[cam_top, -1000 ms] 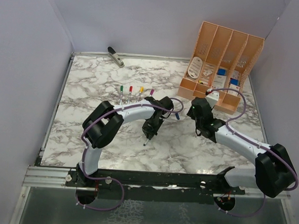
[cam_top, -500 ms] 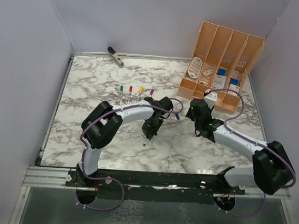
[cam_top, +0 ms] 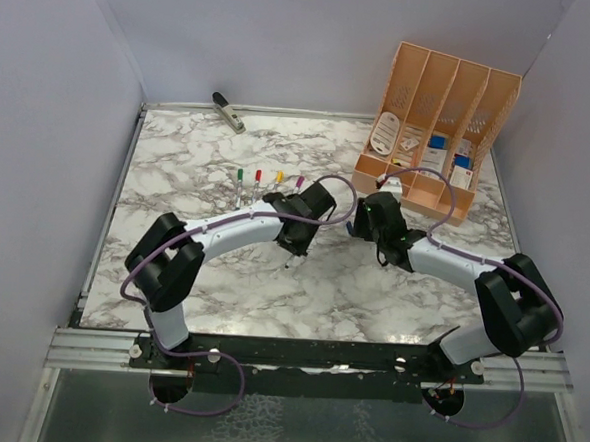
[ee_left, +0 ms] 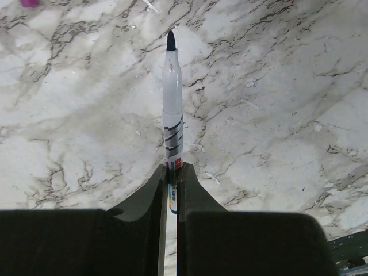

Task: Insert the pens into the pen caps

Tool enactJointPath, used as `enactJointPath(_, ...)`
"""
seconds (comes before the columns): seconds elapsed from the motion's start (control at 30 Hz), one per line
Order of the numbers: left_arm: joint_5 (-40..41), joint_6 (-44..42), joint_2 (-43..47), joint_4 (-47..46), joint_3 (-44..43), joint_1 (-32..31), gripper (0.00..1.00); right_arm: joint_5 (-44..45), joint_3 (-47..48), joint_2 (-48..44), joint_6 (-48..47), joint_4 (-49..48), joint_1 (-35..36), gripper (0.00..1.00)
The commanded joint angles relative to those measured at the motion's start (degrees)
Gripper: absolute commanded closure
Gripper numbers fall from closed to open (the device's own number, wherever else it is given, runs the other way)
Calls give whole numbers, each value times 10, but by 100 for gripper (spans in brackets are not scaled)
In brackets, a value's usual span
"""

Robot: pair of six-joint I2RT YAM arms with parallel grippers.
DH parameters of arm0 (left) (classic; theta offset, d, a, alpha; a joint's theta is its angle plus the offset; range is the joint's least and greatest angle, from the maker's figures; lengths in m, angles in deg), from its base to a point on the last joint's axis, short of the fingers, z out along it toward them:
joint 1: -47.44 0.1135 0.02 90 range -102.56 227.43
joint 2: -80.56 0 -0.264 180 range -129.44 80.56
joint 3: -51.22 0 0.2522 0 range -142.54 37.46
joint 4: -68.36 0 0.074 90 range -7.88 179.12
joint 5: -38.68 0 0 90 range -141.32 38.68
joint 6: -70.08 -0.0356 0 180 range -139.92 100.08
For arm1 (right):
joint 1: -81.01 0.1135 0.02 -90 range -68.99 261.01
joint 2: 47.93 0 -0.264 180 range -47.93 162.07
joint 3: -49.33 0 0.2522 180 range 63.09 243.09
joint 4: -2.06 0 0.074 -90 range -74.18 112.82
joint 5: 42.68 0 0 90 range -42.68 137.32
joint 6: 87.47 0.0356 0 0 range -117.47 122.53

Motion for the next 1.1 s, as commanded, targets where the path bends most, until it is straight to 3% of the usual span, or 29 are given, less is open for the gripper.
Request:
enactJointPath(0.0,40,-4,74,-47,39,4,100,-69,27,5,-47,-62,-2,45)
enactJointPath(0.2,44,-2,178,-107,112,14,100,-98,53,41,-61,-60,-2,48)
enactJointPath(0.57,-45,-16,358,-273,260,53,100,-120,88,98,-63,-37,-2,50)
enactJointPath(1.07,-89,-56,413,-357,296,54,100,-77,109,145,-40,31,-2,53)
